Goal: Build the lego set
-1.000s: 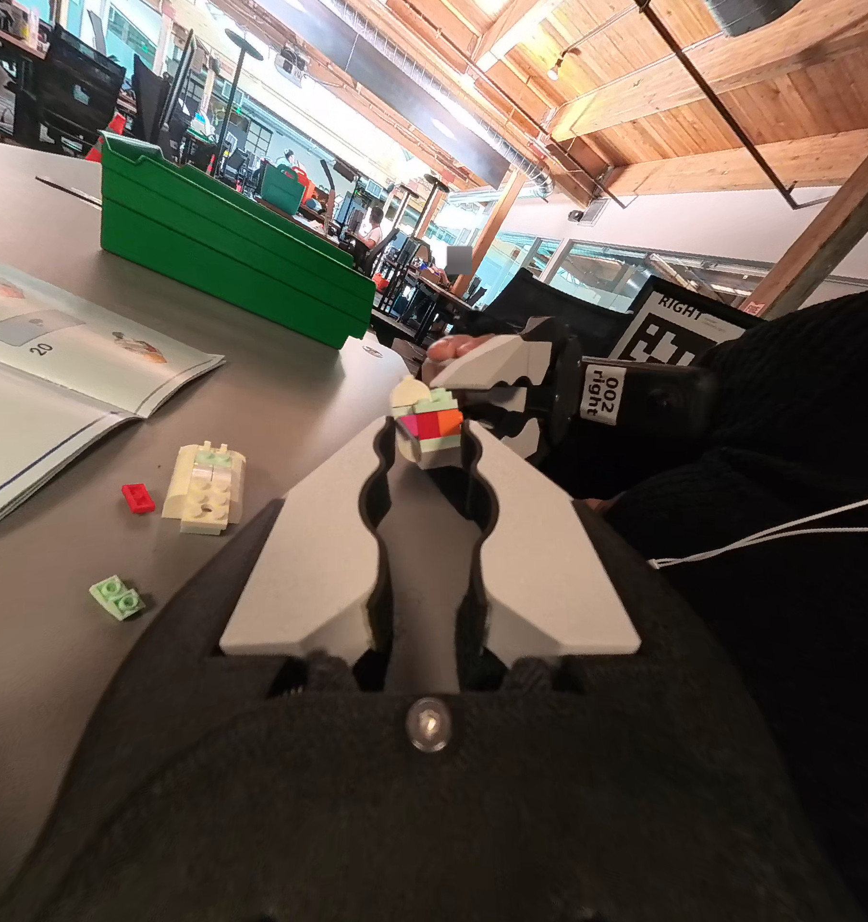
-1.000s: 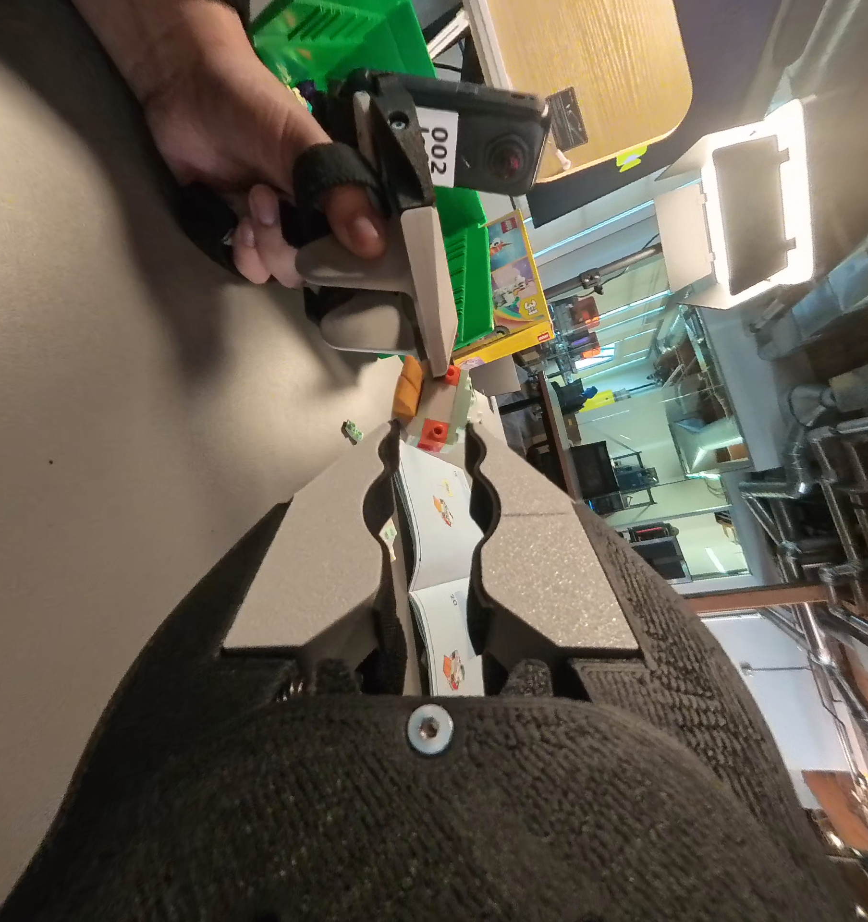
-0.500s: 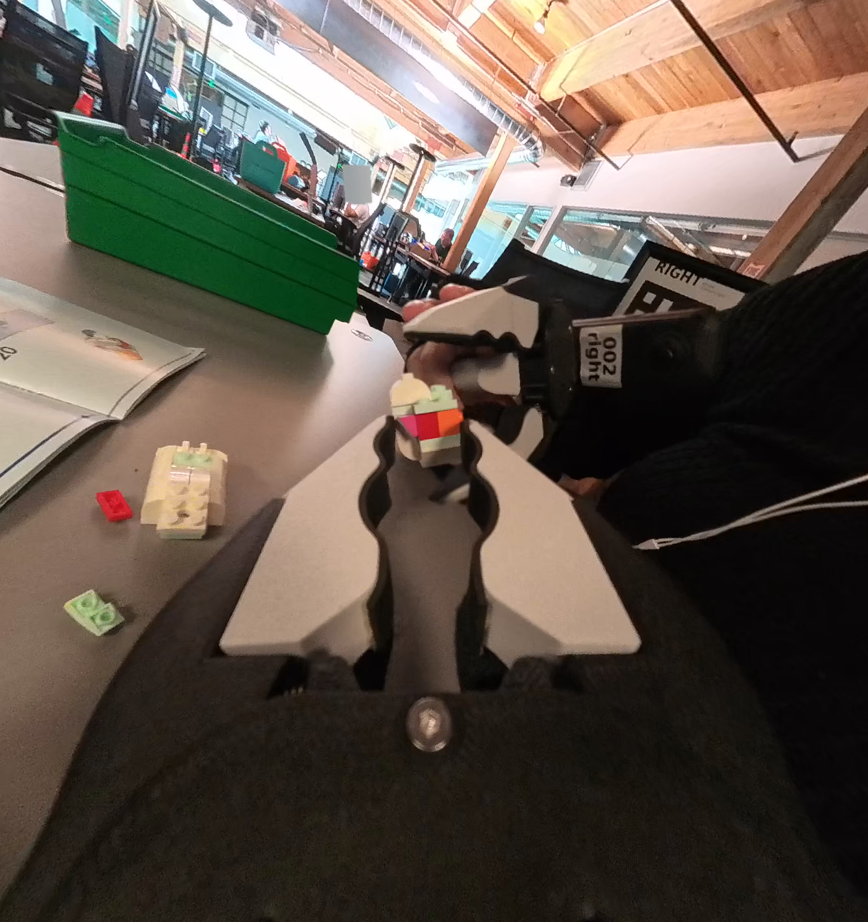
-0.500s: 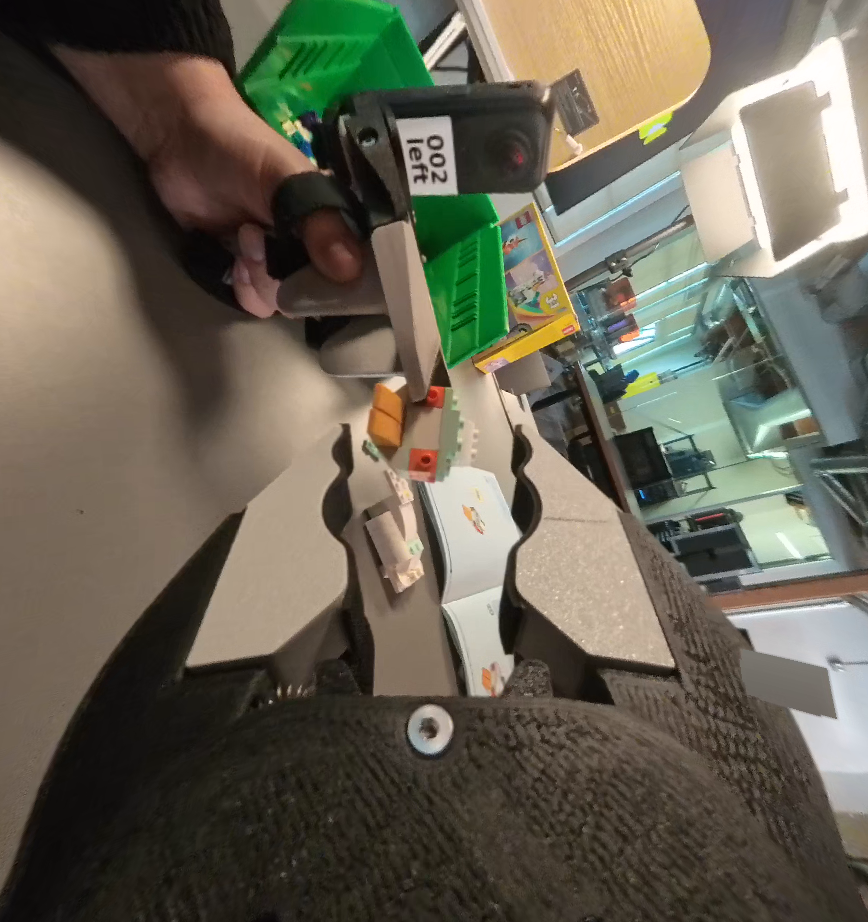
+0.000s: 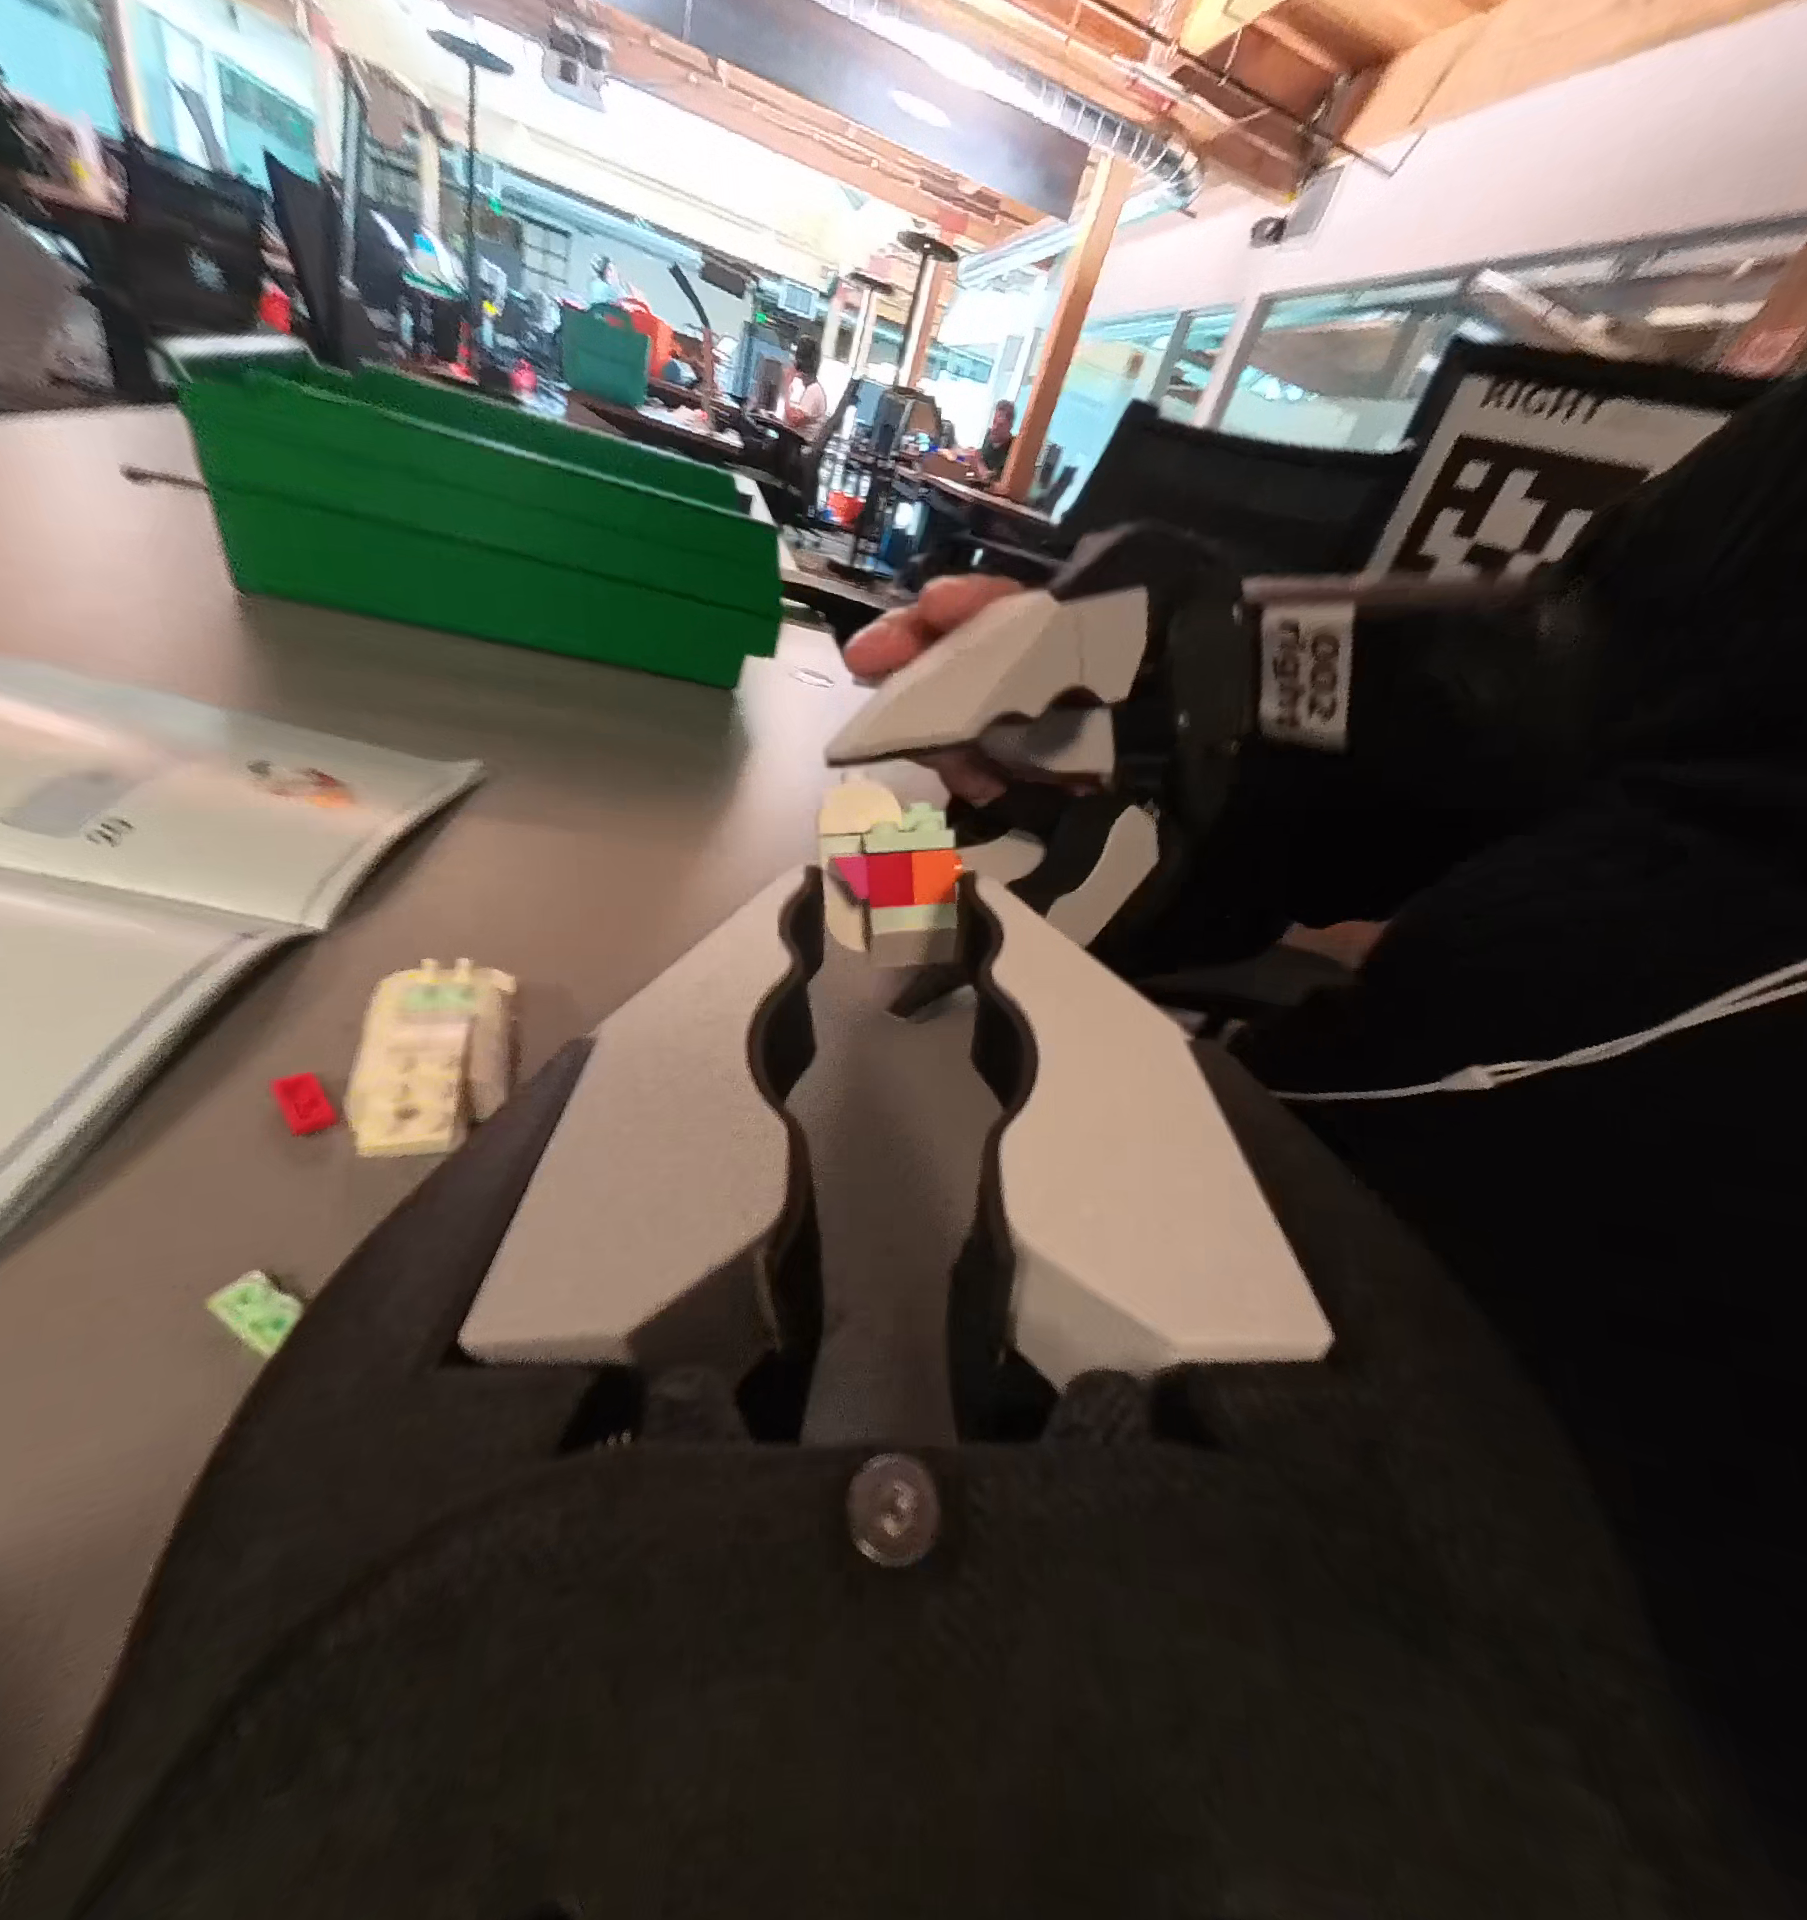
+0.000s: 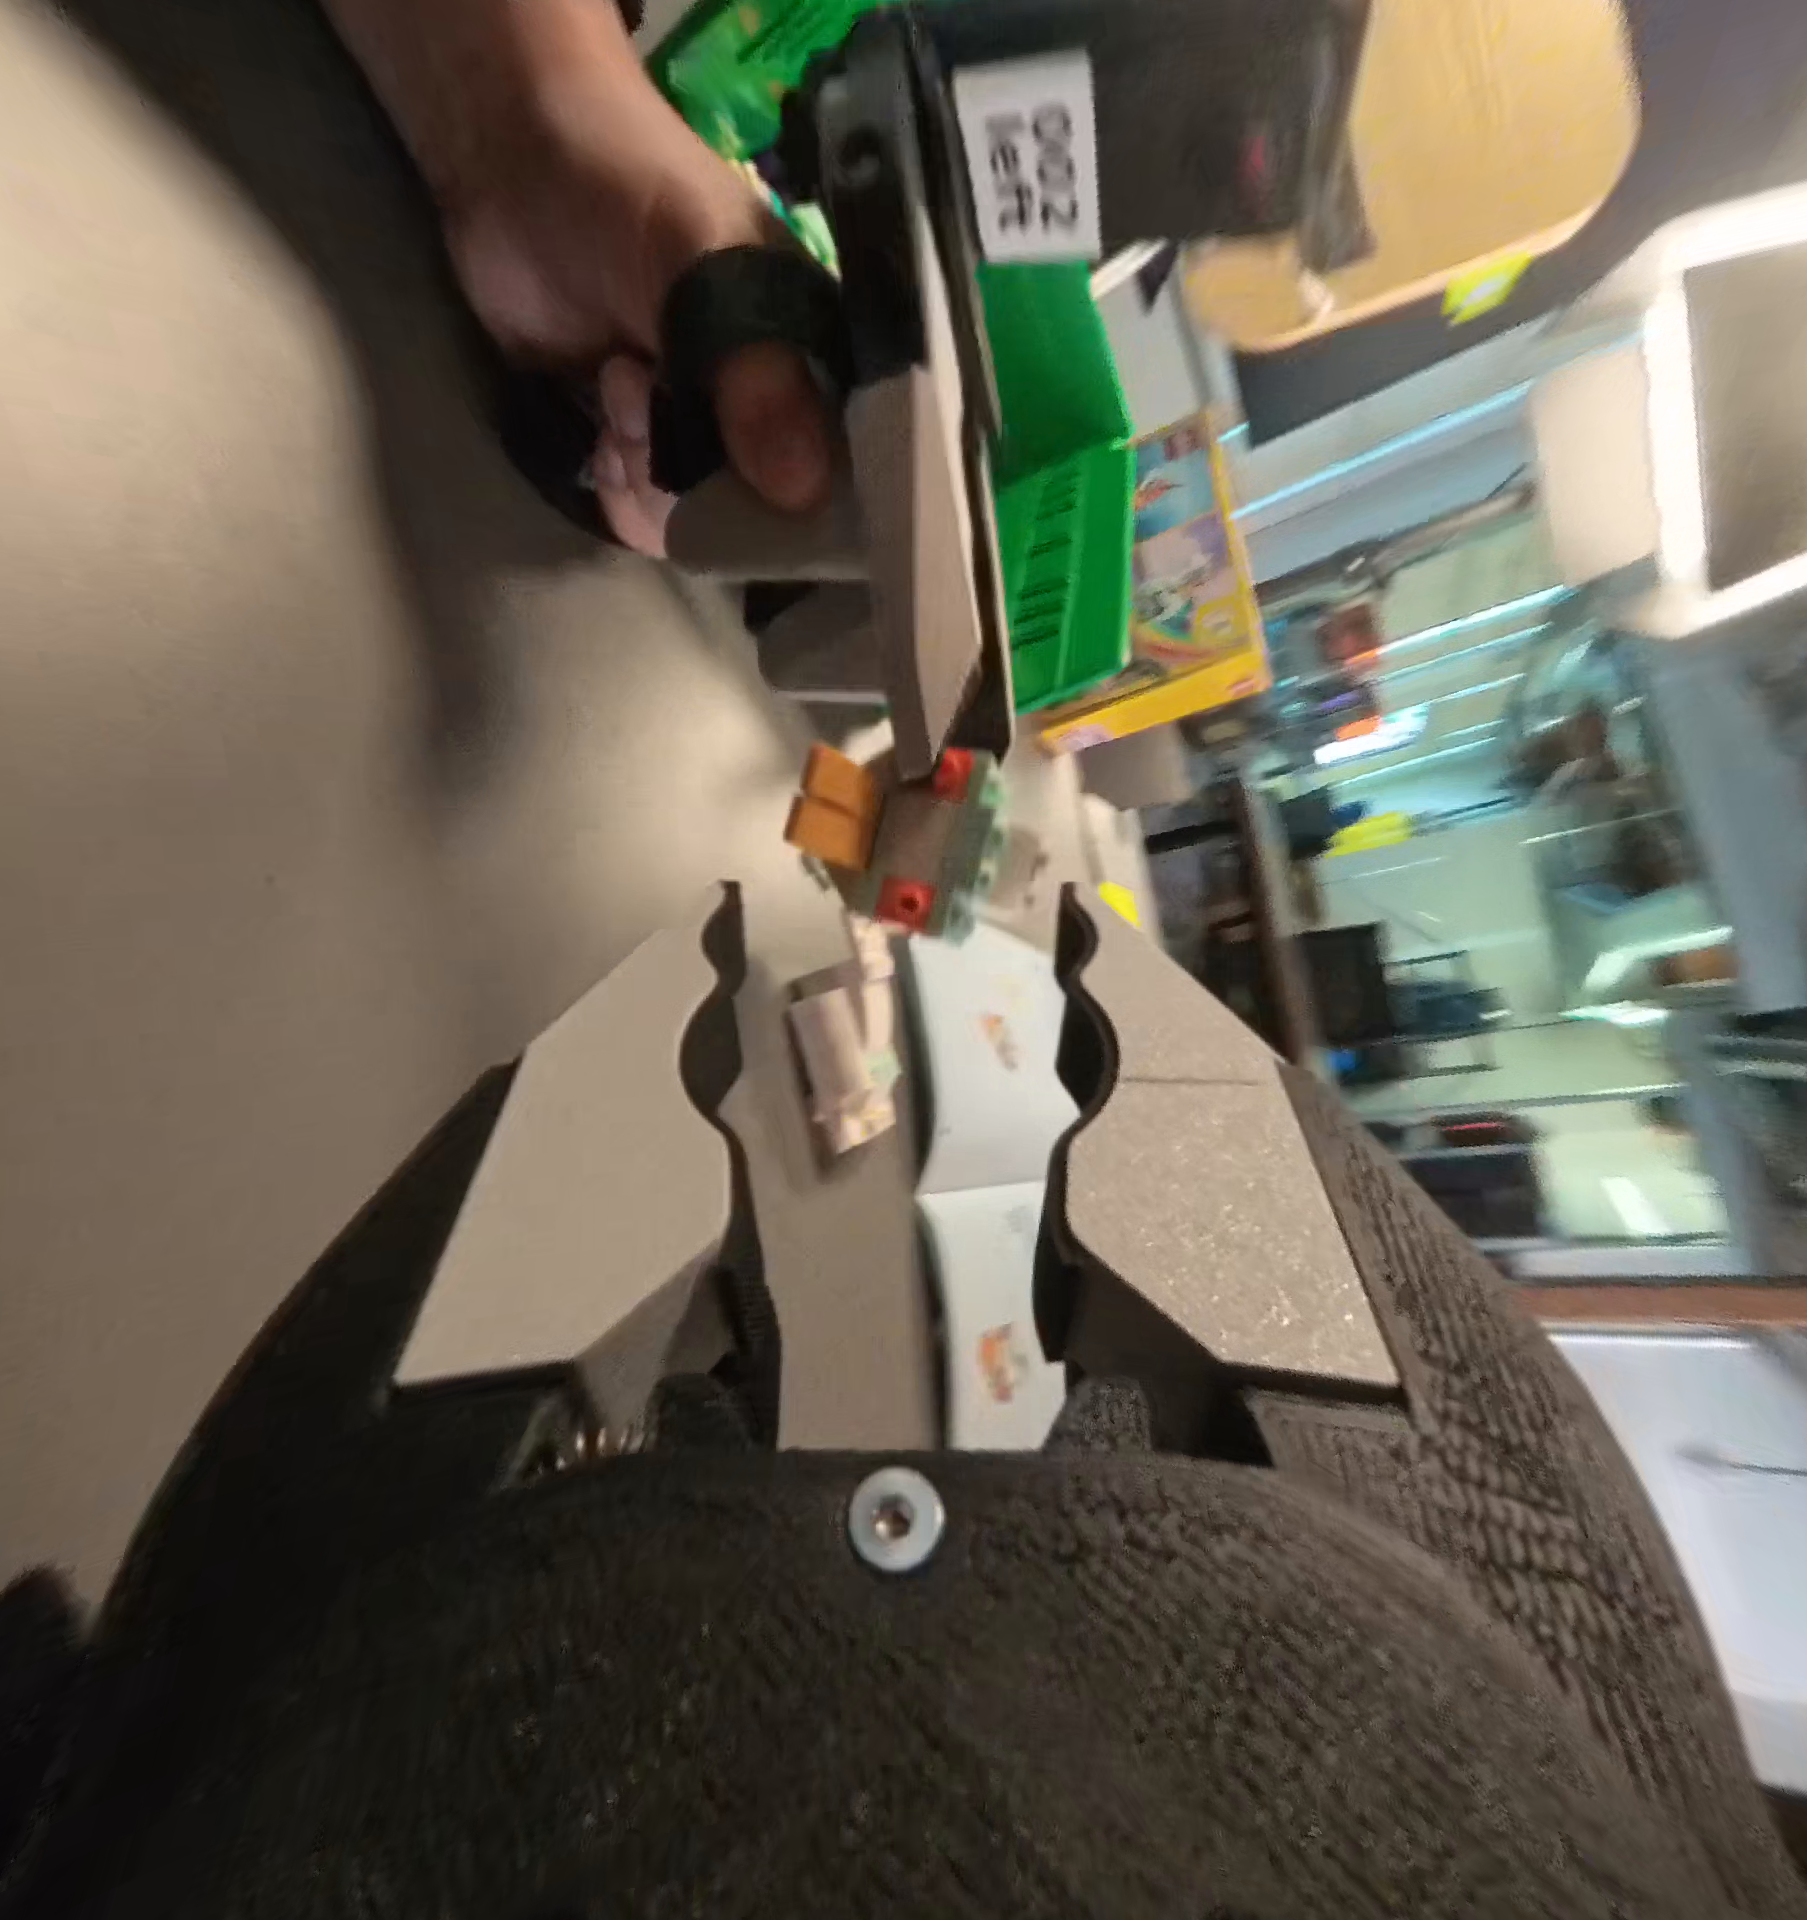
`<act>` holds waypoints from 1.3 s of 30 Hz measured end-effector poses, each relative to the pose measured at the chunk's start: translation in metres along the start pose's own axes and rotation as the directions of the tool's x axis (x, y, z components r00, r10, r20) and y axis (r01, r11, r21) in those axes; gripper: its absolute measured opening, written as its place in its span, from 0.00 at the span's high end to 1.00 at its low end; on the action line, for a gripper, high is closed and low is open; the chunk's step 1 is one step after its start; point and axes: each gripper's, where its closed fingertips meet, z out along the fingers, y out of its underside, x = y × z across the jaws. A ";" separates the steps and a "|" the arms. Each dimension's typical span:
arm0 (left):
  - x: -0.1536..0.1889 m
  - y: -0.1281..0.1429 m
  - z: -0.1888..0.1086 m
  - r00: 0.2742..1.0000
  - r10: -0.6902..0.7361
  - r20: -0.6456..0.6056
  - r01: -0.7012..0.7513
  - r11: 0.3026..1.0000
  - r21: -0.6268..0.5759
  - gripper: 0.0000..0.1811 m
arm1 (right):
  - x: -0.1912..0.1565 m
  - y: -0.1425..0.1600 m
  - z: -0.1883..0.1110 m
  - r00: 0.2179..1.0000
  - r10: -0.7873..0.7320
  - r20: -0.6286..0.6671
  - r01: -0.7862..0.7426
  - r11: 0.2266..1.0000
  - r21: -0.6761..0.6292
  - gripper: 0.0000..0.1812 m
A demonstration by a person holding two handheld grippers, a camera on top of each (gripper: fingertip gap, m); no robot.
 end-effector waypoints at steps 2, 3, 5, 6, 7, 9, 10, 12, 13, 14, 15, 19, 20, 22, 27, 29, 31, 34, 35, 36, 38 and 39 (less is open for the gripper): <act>-0.002 -0.002 -0.002 0.996 0.076 0.043 -0.076 0.997 0.002 0.86 | 0.000 0.007 -0.007 0.975 0.196 0.104 -0.197 0.980 0.004 0.66; -0.003 -0.003 -0.003 0.993 0.102 0.054 -0.102 0.995 0.002 0.86 | 0.001 0.006 -0.012 0.934 0.317 0.164 -0.324 0.946 0.014 0.66; -0.002 -0.001 -0.002 0.992 0.115 0.046 -0.115 0.993 -0.004 0.86 | 0.007 -0.001 -0.019 0.792 0.541 0.284 -0.574 0.818 0.042 0.68; 0.001 -0.001 -0.002 0.994 0.109 0.024 -0.109 0.994 -0.003 0.86 | 0.011 -0.008 -0.022 0.702 0.622 0.346 -0.677 0.734 0.054 0.70; 0.006 -0.001 -0.001 0.994 0.107 -0.005 -0.107 0.994 0.005 0.86 | 0.017 -0.013 -0.023 0.624 0.679 0.387 -0.754 0.653 0.070 0.71; 0.014 -0.002 0.000 0.993 0.106 -0.058 -0.105 0.994 0.020 0.86 | 0.022 -0.020 -0.023 0.520 0.723 0.455 -0.831 0.551 0.074 0.73; 0.017 -0.001 0.000 0.992 0.106 -0.075 -0.104 0.994 0.020 0.86 | 0.019 -0.022 -0.022 0.478 0.730 0.489 -0.850 0.524 0.049 0.73; 0.020 -0.001 0.000 0.989 0.112 -0.093 -0.110 0.994 0.019 0.87 | 0.013 -0.025 -0.019 0.428 0.733 0.528 -0.867 0.499 0.010 0.75; 0.022 0.000 0.001 0.988 0.112 -0.102 -0.111 0.994 0.018 0.87 | 0.011 -0.025 -0.017 0.424 0.732 0.534 -0.866 0.500 0.002 0.78; 0.022 0.000 0.001 0.988 0.112 -0.103 -0.111 0.994 0.018 0.87 | 0.008 -0.025 -0.015 0.427 0.726 0.539 -0.860 0.510 -0.005 0.81; 0.022 0.000 0.001 0.988 0.113 -0.104 -0.111 0.994 0.018 0.87 | 0.005 -0.026 -0.015 0.431 0.715 0.550 -0.854 0.521 -0.009 0.84; 0.023 -0.001 0.001 0.988 0.103 -0.115 -0.101 0.995 0.021 0.87 | 0.001 -0.025 -0.014 0.445 0.702 0.556 -0.838 0.545 -0.017 0.86; 0.023 0.000 0.001 0.988 0.100 -0.116 -0.098 0.995 0.019 0.87 | 0.000 -0.025 -0.015 0.446 0.700 0.558 -0.835 0.550 -0.021 0.87; 0.023 0.000 0.001 0.988 0.107 -0.110 -0.106 0.994 0.020 0.87 | -0.001 -0.023 -0.015 0.453 0.697 0.556 -0.828 0.560 -0.027 0.87; 0.004 0.000 0.002 0.979 0.190 0.078 -0.190 0.982 -0.005 0.79 | -0.006 0.036 -0.009 0.540 0.754 0.376 -0.746 0.635 -0.202 0.87; -0.005 0.000 0.000 0.964 0.225 0.144 -0.223 0.974 -0.027 0.75 | -0.016 0.071 -0.012 0.571 0.763 0.302 -0.681 0.646 -0.346 0.87; -0.008 -0.001 -0.001 0.955 0.242 0.172 -0.241 0.970 -0.027 0.74 | -0.024 0.092 -0.015 0.581 0.768 0.268 -0.639 0.635 -0.434 0.87; -0.009 -0.002 -0.002 0.953 0.241 0.184 -0.241 0.970 -0.022 0.73 | -0.031 0.100 -0.015 0.548 0.791 0.271 -0.648 0.606 -0.460 0.87; -0.010 -0.003 -0.002 0.954 0.238 0.184 -0.239 0.971 -0.020 0.73 | -0.035 0.102 -0.015 0.540 0.795 0.277 -0.646 0.602 -0.469 0.87; -0.010 -0.003 -0.002 0.954 0.236 0.186 -0.237 0.971 -0.018 0.72 | -0.039 0.104 -0.014 0.538 0.795 0.280 -0.641 0.602 -0.476 0.87; -0.012 -0.004 -0.003 0.950 0.237 0.203 -0.240 0.971 -0.012 0.68 | -0.041 0.105 -0.012 0.539 0.796 0.276 -0.649 0.601 -0.466 0.86; -0.013 -0.005 -0.003 0.947 0.240 0.211 -0.244 0.970 -0.009 0.66 | -0.041 0.106 -0.012 0.536 0.800 0.268 -0.657 0.595 -0.462 0.86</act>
